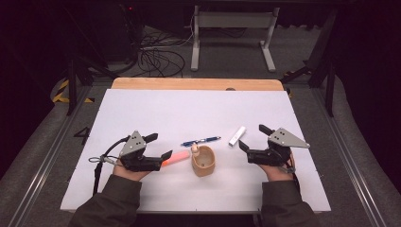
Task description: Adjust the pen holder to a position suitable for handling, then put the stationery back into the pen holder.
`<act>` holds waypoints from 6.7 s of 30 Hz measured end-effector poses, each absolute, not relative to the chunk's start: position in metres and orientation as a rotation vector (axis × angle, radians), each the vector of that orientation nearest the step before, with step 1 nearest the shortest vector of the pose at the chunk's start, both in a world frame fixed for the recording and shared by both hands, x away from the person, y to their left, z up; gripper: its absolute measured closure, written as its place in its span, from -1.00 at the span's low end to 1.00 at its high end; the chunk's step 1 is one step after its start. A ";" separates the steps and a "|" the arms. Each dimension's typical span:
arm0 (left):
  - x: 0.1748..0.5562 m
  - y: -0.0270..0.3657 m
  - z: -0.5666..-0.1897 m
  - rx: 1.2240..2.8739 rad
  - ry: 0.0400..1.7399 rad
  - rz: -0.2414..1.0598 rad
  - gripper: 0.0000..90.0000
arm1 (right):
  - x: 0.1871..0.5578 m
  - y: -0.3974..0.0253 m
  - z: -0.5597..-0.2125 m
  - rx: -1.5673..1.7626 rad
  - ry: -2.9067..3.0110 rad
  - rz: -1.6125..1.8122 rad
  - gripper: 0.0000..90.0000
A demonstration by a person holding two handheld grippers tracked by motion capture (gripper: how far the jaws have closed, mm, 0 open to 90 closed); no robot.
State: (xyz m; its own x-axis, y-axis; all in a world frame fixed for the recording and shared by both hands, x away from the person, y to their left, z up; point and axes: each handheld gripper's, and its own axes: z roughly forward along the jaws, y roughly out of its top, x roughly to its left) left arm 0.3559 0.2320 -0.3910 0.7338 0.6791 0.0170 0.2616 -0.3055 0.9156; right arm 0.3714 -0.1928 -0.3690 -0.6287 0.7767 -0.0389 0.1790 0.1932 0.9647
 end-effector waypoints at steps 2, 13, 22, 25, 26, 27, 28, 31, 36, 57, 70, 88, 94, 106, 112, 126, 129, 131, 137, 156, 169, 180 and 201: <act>0.356 0.234 -0.392 1.895 0.735 0.496 -0.60 | 0.371 -0.192 -0.369 0.891 1.937 1.457 -0.83; 0.356 0.240 -0.392 1.909 0.716 0.479 -0.60 | 0.371 -0.192 -0.368 0.882 1.940 1.461 -0.83; 0.358 0.243 -0.399 1.953 0.723 0.446 -0.61 | 0.371 -0.190 -0.368 0.876 1.944 1.456 -0.83; 0.361 0.246 -0.402 1.972 0.729 0.443 -0.61 | 0.372 -0.190 -0.369 0.875 1.948 1.456 -0.83; 0.361 0.246 -0.403 1.978 0.730 0.438 -0.61 | 0.372 -0.189 -0.369 0.874 1.949 1.457 -0.83; 0.362 0.246 -0.405 1.993 0.728 0.439 -0.61 | 0.372 -0.189 -0.369 0.873 1.949 1.458 -0.83; 0.364 0.246 -0.407 2.011 0.734 0.432 -0.61 | 0.372 -0.189 -0.369 0.872 1.951 1.458 -0.83; 0.366 0.245 -0.411 2.050 0.722 0.422 -0.61 | 0.372 -0.189 -0.369 0.870 1.952 1.458 -0.83; 0.369 0.248 -0.413 2.076 0.727 0.396 -0.60 | 0.370 -0.189 -0.368 0.869 1.949 1.464 -0.83; 0.378 0.250 -0.433 2.202 0.674 0.283 -0.07 | 0.368 -0.184 -0.366 0.846 1.955 1.475 -0.83; 0.378 0.245 -0.438 2.263 0.645 0.278 0.22 | 0.367 -0.181 -0.366 0.828 1.947 1.487 -0.83; 0.375 0.243 -0.438 2.276 0.579 0.296 0.43 | 0.367 -0.175 -0.367 0.811 1.970 1.481 -0.83; 0.375 0.243 -0.437 2.285 0.571 0.294 0.43 | 0.367 -0.176 -0.367 0.813 1.966 1.479 -0.83; 0.369 0.244 -0.414 2.203 0.608 0.278 0.44 | 0.365 -0.165 -0.368 0.741 2.002 1.454 -0.74; 0.364 0.240 -0.398 2.169 0.618 0.288 0.44 | 0.363 -0.155 -0.370 0.686 2.048 1.428 -0.58; 0.360 0.230 -0.368 2.132 0.647 0.295 0.43 | 0.353 -0.138 -0.369 0.565 2.056 1.370 0.00; 0.360 0.228 -0.360 2.119 0.648 0.308 0.44 | 0.351 -0.134 -0.369 0.532 2.054 1.351 0.10; 0.360 0.226 -0.354 2.116 0.638 0.309 0.44 | 0.349 -0.131 -0.369 0.493 2.047 1.334 0.19; 0.359 0.216 -0.339 2.115 0.611 0.293 0.44 | 0.345 -0.124 -0.370 0.429 2.031 1.270 0.34; 0.362 0.179 -0.328 2.157 0.562 0.219 0.43 | 0.335 -0.107 -0.369 0.300 2.000 1.205 0.28; 0.366 0.157 -0.327 2.191 0.556 0.193 0.44 | 0.334 -0.105 -0.372 0.255 1.980 1.191 0.26; 0.367 0.151 -0.326 2.217 0.548 0.170 0.43 | 0.332 -0.101 -0.374 0.198 1.973 1.148 0.18; 0.363 0.144 -0.320 2.174 0.526 0.127 0.43 | 0.328 -0.092 -0.380 0.129 1.972 1.070 0.25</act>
